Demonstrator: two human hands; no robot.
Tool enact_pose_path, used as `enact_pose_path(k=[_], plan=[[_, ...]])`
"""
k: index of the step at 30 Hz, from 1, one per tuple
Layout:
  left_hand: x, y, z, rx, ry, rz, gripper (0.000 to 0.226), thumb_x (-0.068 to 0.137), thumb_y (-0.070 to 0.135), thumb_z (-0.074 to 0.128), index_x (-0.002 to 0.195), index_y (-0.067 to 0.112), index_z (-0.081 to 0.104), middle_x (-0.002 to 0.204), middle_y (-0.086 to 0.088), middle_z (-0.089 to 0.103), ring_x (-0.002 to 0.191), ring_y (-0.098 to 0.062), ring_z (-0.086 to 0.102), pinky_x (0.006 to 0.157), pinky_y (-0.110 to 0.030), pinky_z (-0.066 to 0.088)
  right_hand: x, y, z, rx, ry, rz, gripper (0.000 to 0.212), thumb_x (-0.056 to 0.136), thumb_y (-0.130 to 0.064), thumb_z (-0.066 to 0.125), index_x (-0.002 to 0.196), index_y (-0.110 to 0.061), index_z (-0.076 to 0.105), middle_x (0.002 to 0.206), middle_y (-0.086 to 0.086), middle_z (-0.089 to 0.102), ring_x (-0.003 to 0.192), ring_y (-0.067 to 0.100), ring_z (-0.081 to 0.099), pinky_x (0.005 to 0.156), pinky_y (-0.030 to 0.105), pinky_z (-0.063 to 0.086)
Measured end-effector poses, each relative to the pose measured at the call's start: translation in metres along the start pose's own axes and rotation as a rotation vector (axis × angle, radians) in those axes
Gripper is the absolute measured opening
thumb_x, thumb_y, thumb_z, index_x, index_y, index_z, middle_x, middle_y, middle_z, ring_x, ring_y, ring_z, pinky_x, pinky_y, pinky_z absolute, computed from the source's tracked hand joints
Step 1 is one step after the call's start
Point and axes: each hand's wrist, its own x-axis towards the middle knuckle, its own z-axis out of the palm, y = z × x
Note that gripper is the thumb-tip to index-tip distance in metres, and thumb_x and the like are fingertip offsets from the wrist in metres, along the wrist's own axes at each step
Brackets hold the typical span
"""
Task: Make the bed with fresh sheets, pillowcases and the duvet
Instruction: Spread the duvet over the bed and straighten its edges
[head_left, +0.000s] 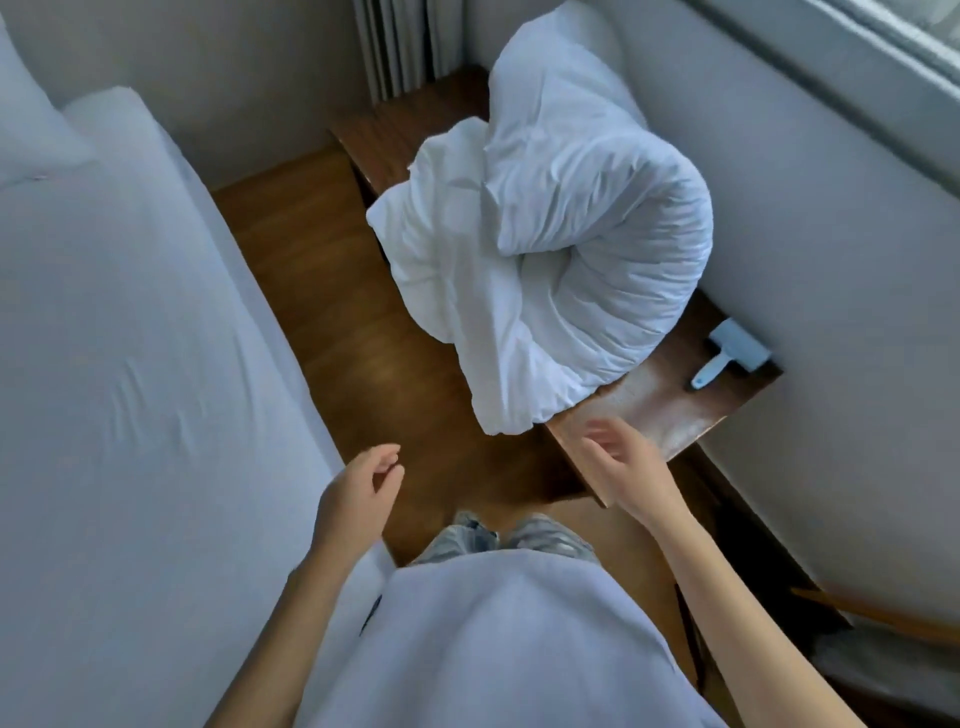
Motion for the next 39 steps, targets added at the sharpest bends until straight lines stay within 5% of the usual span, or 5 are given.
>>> enact_pose_path(k=[15,21,28,34,39], plan=[[0.229,0.044,-0.031,-0.053,-0.095,-0.17,0.032,0.097,0.028,0.052,0.129,0.026,0.054,0.119,0.014,0.059,0.108,-0.003,0.054,0.088,-0.017,0.043,0.267,-0.174,0.023,0.149,-0.208,-0.165,0.018,0.093,-0.025,0.058,0.111,-0.025,0.062,0.103,-0.013,0.066,0.097,0.003,0.062,0.087,0.027,0.051],[0.332,0.062,-0.056,-0.071,-0.188,-0.198,0.034,0.097,0.026,0.053,0.13,0.022,0.054,0.119,0.007,0.062,0.11,-0.008,0.057,0.092,-0.024,0.048,0.381,-0.257,-0.037,0.055,0.128,-0.38,0.033,0.09,-0.029,0.059,0.12,-0.017,0.06,0.118,-0.006,0.063,0.112,0.011,0.056,0.094,0.023,0.041],[0.523,0.121,-0.072,-0.002,-0.188,-0.062,0.042,0.096,0.032,0.053,0.135,0.018,0.05,0.128,-0.001,0.058,0.117,-0.017,0.054,0.096,-0.036,0.046,0.489,-0.233,-0.049,-0.145,0.37,0.107,0.088,0.081,-0.042,0.07,0.148,-0.007,0.024,0.15,0.015,0.03,0.14,0.029,0.026,0.112,0.038,0.026],[0.671,0.158,-0.058,0.191,-0.388,-0.029,0.094,0.081,0.066,0.058,0.152,0.021,0.016,0.155,-0.003,0.028,0.141,-0.025,0.029,0.108,-0.044,0.033,0.552,-0.228,-0.003,-0.3,0.437,0.331,0.123,0.064,-0.066,0.07,0.148,0.002,0.011,0.144,0.025,0.03,0.131,0.04,0.032,0.109,0.046,0.03],[0.745,0.159,-0.032,0.345,-0.543,-0.1,0.126,0.064,0.084,0.057,0.153,0.017,-0.001,0.16,-0.01,0.014,0.146,-0.028,0.015,0.116,-0.049,0.022,0.609,-0.224,0.027,-0.393,0.454,0.512,0.11,0.054,-0.061,0.078,0.131,0.006,0.037,0.124,0.023,0.046,0.112,0.04,0.045,0.097,0.046,0.038]])
